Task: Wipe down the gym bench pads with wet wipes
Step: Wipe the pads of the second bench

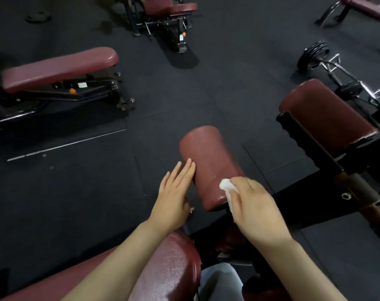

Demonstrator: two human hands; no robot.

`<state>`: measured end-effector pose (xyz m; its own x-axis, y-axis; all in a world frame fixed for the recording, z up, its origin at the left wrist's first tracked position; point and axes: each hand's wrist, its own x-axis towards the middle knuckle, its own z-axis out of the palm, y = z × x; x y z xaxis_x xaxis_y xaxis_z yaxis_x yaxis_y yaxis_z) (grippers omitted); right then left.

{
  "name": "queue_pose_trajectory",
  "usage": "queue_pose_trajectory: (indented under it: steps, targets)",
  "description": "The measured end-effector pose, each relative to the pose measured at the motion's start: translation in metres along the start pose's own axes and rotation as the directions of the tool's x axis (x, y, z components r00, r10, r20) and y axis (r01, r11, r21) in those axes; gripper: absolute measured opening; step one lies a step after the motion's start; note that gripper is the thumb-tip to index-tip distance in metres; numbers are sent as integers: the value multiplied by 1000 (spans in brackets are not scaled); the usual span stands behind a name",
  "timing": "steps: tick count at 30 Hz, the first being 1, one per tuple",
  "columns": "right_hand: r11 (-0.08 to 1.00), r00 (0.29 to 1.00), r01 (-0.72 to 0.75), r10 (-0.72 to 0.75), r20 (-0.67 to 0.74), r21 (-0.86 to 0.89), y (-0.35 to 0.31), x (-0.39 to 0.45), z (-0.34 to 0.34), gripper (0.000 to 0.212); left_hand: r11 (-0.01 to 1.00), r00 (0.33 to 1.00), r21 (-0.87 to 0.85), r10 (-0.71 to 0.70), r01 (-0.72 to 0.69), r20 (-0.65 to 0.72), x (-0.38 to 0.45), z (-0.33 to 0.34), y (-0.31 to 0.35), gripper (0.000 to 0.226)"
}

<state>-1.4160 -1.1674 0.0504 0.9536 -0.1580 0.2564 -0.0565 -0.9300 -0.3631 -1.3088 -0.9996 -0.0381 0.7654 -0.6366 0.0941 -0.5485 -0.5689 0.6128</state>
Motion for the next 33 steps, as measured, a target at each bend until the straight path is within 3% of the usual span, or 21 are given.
queue_pose_trajectory:
  steps: [2, 6, 9, 13, 16, 18, 22, 27, 30, 33]
  targets:
    - [1000, 999, 5, -5, -35, -5, 7, 13, 2, 15, 1000, 1000, 23, -1, 1, 3, -2, -4, -1, 106]
    - [995, 995, -86, 88, 38, -51, 7, 128, 35, 19, 999, 992, 19, -33, 36, -122, 13, -13, 16, 93]
    - [985, 985, -158, 163, 64, -72, 4, 183, 48, 18, 998, 991, 63, 28, -20, -135, 24, -12, 33, 91]
    - [995, 997, -17, 24, 69, -103, 16, 129, 32, 24, 993, 996, 113, 52, -44, -67, 16, -7, 21, 103]
    - [1000, 1000, -13, 13, 4, 7, 22, 40, 10, 16, 996, 999, 92, 0, 4, -38, 7, -1, 5, 109]
    - [995, 998, -47, 44, 37, 87, 21, 1, -1, 13, 995, 999, 92, -31, 33, -31, 1, 1, 2, 109]
    - [998, 998, 67, -67, -12, 17, 18, 56, 13, 17, 993, 991, 59, -96, 102, -90, 3, -2, 9, 101]
    - [998, 997, -33, 37, 72, -51, 7, 173, 40, 21, 998, 986, 25, -58, 62, -154, 22, 1, 34, 98]
    - [997, 996, -5, 12, 93, -77, 15, 153, 32, 24, 996, 993, 80, -20, 30, -114, 19, 1, 30, 105]
    - [991, 996, 10, 1, 85, -131, 26, 72, 16, 22, 997, 997, 76, -12, 17, -73, 12, -3, 13, 109]
